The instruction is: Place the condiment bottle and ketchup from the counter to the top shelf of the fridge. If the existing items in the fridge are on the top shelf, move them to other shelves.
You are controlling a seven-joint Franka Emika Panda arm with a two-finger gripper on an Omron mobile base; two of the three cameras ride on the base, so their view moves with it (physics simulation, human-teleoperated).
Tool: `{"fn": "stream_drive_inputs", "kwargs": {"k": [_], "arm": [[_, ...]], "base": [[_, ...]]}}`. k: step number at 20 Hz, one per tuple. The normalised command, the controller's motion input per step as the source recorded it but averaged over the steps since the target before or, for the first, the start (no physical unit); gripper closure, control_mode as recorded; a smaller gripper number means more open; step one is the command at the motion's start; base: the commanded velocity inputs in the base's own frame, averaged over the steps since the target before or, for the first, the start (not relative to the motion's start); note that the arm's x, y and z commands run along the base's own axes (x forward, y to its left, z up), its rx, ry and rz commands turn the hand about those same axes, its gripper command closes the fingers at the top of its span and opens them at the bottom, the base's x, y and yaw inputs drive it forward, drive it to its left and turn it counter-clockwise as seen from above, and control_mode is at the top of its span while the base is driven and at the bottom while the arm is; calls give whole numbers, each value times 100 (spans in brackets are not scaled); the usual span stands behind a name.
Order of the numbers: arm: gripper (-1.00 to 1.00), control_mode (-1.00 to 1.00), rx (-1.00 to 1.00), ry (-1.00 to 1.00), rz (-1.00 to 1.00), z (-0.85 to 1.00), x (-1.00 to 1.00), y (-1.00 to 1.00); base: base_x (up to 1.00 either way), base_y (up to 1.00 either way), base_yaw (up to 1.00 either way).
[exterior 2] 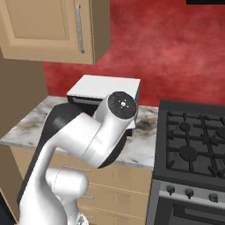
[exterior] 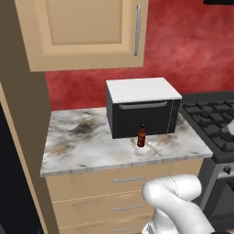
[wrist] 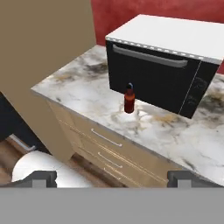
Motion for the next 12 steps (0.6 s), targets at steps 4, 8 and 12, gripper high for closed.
{"fn": "stream_drive_inputs", "kwargs": {"k": [4,8,12], "arm": [[-100,-100,15,-3,15,-50,39,11],[-100,-100,11,-3,8,-51,54,37],[-100,-100,3,-4,0,-46,53,67]], "base": [[0,0,0],[0,0,0],[0,0,0]]}}
